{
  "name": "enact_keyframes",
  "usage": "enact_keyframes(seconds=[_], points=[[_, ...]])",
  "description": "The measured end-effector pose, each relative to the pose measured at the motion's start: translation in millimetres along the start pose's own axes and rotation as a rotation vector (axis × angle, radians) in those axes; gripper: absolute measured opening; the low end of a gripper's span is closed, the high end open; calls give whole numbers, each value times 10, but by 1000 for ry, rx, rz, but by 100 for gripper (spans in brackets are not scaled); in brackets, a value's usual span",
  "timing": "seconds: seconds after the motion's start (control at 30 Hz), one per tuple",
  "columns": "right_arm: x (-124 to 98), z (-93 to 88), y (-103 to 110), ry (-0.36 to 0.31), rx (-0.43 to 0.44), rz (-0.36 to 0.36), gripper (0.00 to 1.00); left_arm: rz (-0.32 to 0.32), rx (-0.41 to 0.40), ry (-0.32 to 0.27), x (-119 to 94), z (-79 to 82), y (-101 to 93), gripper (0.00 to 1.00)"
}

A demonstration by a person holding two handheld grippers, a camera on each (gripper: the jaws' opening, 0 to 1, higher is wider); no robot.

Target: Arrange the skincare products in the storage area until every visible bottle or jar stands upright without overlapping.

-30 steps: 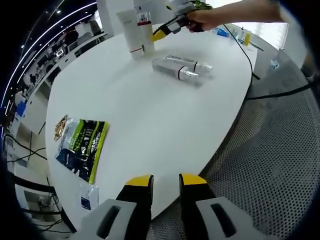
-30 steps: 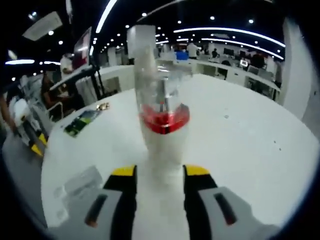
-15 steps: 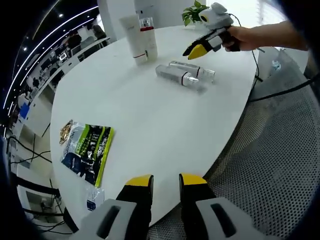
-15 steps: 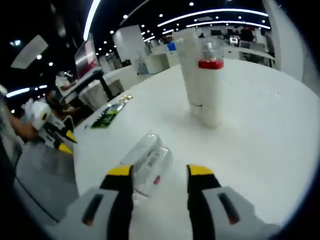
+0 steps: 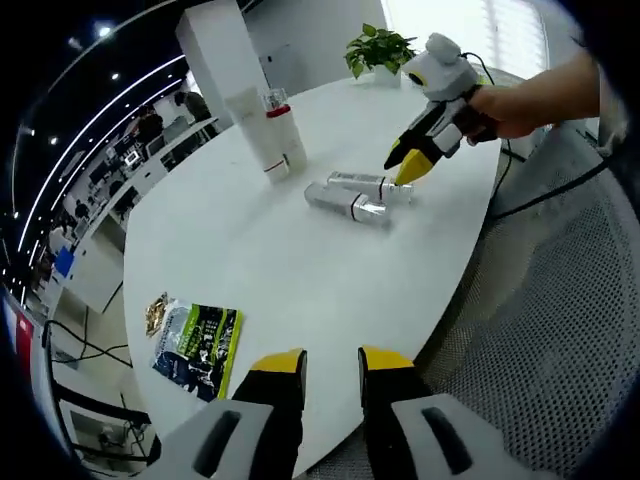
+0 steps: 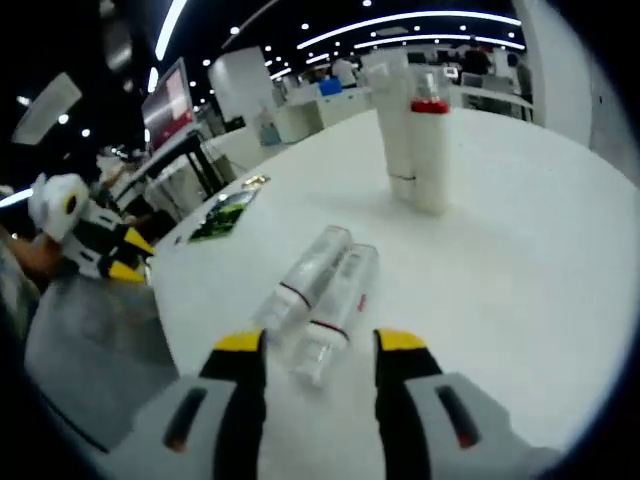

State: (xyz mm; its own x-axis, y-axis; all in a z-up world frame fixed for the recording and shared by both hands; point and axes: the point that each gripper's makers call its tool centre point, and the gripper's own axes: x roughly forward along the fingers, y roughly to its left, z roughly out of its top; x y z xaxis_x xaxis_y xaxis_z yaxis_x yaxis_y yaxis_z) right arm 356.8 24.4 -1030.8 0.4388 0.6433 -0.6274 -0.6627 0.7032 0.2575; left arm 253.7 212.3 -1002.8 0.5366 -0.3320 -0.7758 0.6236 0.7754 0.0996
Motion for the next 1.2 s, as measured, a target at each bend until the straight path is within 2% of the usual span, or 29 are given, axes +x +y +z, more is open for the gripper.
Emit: enact_keyframes(seconds=[0.1, 0.2, 0.27, 0.33, 0.47, 0.57, 0.77, 0.8, 0.9, 1.1, 1.13, 1.17, 1.2], points=[[-10, -39, -23, 25, 7, -12, 39, 1, 58, -3, 4, 61, -170, 21], [4, -43, -20, 39, 33, -14, 39, -36, 120, -23, 32, 118, -395, 21], [36, -42, 6, 45, 49, -7, 39, -36, 175, -2, 63, 68, -460, 21], [66, -56, 25, 55, 52, -2, 40, -43, 268, 27, 87, 7, -485, 20], [106, -92, 73, 76, 33, -3, 40, -23, 205, -6, 79, 71, -389, 17], [134, -127, 107, 95, 10, -3, 40, -35, 188, 18, 123, 19, -402, 17], [224, -247, 113, 162, -33, -14, 39, -42, 152, 21, 125, 0, -415, 17], [241, -224, 111, 154, -68, -21, 36, -43, 142, 23, 127, -7, -415, 17], [262, -227, 98, 166, -72, -30, 28, -46, 126, 28, 130, -21, -415, 17], [200, -276, -12, 231, -126, -93, 17, -50, 119, 28, 125, -28, -424, 17], [199, -264, -16, 224, -120, -91, 17, -48, 119, 19, 105, -17, -416, 17], [201, -269, 0, 220, -79, -84, 17, -37, 102, -53, 74, 106, -403, 17], [194, -266, -13, 224, -77, -81, 17, -38, 99, -88, 58, 166, -410, 17]])
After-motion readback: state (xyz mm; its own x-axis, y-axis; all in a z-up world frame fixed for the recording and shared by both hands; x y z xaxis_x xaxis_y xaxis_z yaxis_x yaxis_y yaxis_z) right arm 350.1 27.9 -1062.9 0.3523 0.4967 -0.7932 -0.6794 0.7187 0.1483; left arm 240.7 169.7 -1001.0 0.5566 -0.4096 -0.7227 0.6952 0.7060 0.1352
